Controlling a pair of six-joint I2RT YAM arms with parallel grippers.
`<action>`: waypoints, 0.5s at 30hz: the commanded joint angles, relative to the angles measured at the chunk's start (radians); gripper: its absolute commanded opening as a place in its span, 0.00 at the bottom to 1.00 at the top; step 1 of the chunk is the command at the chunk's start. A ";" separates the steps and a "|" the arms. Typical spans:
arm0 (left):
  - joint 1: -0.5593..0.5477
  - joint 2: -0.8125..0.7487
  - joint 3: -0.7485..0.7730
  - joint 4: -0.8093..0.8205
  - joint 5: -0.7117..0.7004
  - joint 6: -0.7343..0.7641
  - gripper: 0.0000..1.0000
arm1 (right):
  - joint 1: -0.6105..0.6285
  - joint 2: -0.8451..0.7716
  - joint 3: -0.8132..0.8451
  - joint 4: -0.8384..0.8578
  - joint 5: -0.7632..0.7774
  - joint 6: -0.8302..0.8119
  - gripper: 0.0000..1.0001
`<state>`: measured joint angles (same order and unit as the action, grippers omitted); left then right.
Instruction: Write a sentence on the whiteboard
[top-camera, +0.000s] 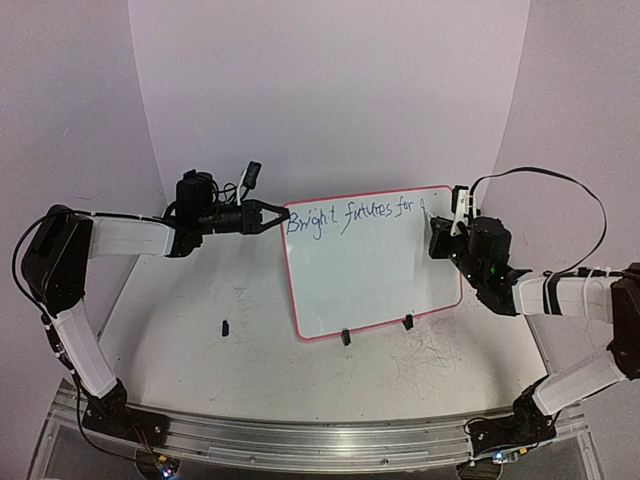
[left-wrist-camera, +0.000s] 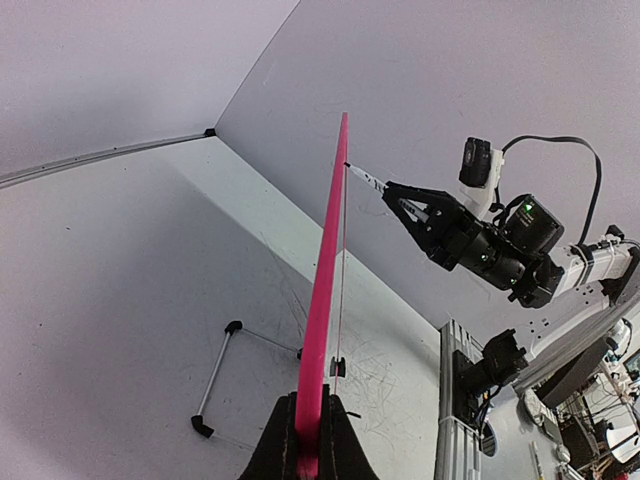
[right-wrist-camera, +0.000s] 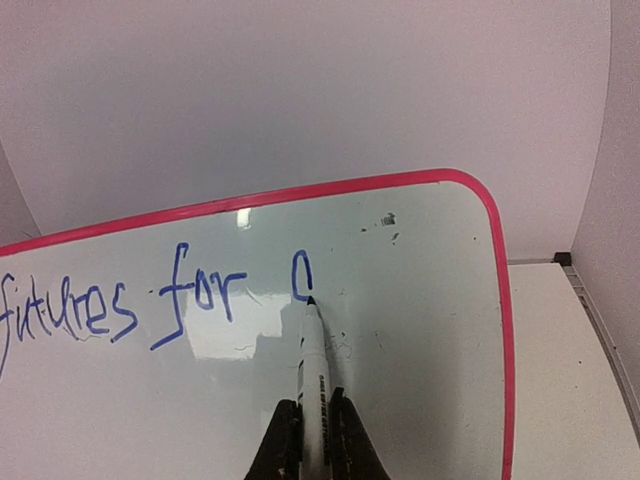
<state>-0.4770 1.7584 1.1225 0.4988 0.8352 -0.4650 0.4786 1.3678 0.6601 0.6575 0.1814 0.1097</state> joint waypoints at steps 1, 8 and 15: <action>-0.046 0.006 -0.023 -0.095 0.037 0.062 0.00 | 0.005 -0.005 0.009 0.024 0.026 0.005 0.00; -0.046 0.003 -0.025 -0.095 0.037 0.062 0.00 | 0.005 0.020 0.026 0.047 0.010 -0.005 0.00; -0.046 0.001 -0.025 -0.095 0.038 0.063 0.00 | 0.005 0.037 0.051 0.052 0.010 -0.012 0.00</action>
<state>-0.4770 1.7584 1.1225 0.4980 0.8349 -0.4644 0.4786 1.3818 0.6621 0.6747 0.1890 0.1073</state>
